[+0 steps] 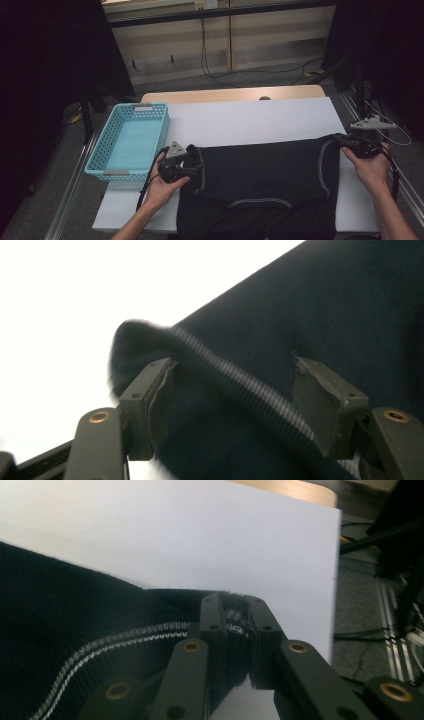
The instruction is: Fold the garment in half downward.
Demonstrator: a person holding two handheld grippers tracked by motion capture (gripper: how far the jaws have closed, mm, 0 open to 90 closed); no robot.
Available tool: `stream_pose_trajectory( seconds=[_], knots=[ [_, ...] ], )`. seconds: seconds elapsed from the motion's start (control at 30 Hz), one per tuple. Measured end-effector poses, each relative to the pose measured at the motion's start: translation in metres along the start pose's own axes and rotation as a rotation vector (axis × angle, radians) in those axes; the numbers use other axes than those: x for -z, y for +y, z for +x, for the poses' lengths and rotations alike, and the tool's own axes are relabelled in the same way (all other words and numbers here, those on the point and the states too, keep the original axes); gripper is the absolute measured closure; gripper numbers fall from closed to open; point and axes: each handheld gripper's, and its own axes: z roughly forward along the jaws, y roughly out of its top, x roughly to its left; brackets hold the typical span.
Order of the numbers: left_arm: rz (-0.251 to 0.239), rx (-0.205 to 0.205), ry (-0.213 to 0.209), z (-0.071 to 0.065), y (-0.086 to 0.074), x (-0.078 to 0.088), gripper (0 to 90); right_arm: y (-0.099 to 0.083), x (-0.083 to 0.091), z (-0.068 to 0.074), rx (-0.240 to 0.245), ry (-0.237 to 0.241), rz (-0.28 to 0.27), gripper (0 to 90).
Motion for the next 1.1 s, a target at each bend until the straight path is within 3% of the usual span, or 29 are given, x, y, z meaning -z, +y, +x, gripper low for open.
stream_pose_trajectory(
  seconds=[0.13,0.33,0.47,0.6,0.7,0.73,0.8,0.87,0.93,1.0,1.1],
  knots=[
    [0.001,-0.001,0.014,0.003,0.005,-0.004,34.8,-0.001,0.000,-0.008,-0.013,-0.029,-0.006,80.4],
    [-0.017,-0.002,0.024,0.008,0.023,-0.015,36.2,-0.007,-0.007,-0.005,-0.005,0.003,0.007,80.3],
    [-0.029,-0.005,0.063,0.017,0.035,-0.027,36.6,-0.008,-0.007,-0.003,-0.003,0.023,0.002,80.2],
    [-0.027,0.032,0.072,0.028,0.044,-0.039,37.1,-0.009,-0.007,-0.004,-0.011,0.037,-0.001,80.1],
    [0.014,0.022,0.062,0.033,0.052,-0.048,37.7,-0.009,-0.008,-0.004,-0.009,0.040,0.002,80.1],
    [0.017,0.020,0.080,0.035,0.052,-0.051,39.0,-0.009,-0.008,-0.004,-0.008,0.041,0.003,80.1],
    [0.018,0.056,0.089,0.040,0.052,-0.056,40.3,-0.009,-0.008,-0.004,-0.005,0.042,0.003,80.1],
    [0.035,0.062,0.136,0.043,0.049,-0.060,39.8,-0.009,-0.008,-0.004,-0.004,0.044,0.002,80.1],
    [0.075,0.062,0.121,0.044,0.044,-0.064,37.0,-0.009,-0.008,-0.004,-0.003,0.044,0.002,80.0],
    [0.093,0.059,0.134,0.044,0.039,-0.066,38.1,-0.010,-0.008,-0.004,-0.002,0.045,0.003,80.0],
    [0.109,0.076,0.118,0.045,0.033,-0.066,40.4,-0.010,-0.008,-0.004,-0.003,0.047,0.004,80.0]
  ],
)
